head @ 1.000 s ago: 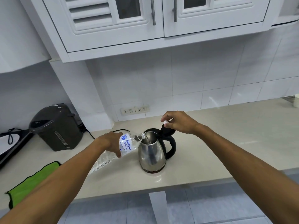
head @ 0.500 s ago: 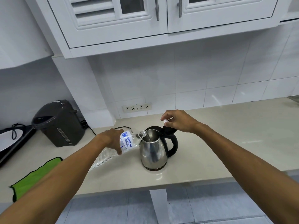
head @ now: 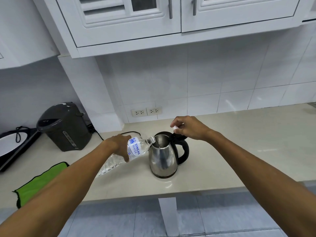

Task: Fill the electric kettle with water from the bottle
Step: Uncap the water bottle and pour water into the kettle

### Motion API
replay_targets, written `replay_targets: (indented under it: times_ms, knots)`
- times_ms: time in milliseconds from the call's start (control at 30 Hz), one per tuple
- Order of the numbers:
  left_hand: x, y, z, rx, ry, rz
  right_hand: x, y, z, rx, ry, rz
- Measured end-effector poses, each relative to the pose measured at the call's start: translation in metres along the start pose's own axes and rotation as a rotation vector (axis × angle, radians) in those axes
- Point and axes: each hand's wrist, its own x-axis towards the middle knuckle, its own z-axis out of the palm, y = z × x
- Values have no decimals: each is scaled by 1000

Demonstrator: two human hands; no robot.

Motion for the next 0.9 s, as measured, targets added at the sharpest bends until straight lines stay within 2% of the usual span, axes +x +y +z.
replay_targets:
  times_ms: [900]
  knots:
    - [4, 3, -1, 9, 0, 11, -4, 2, 2, 10, 17, 8]
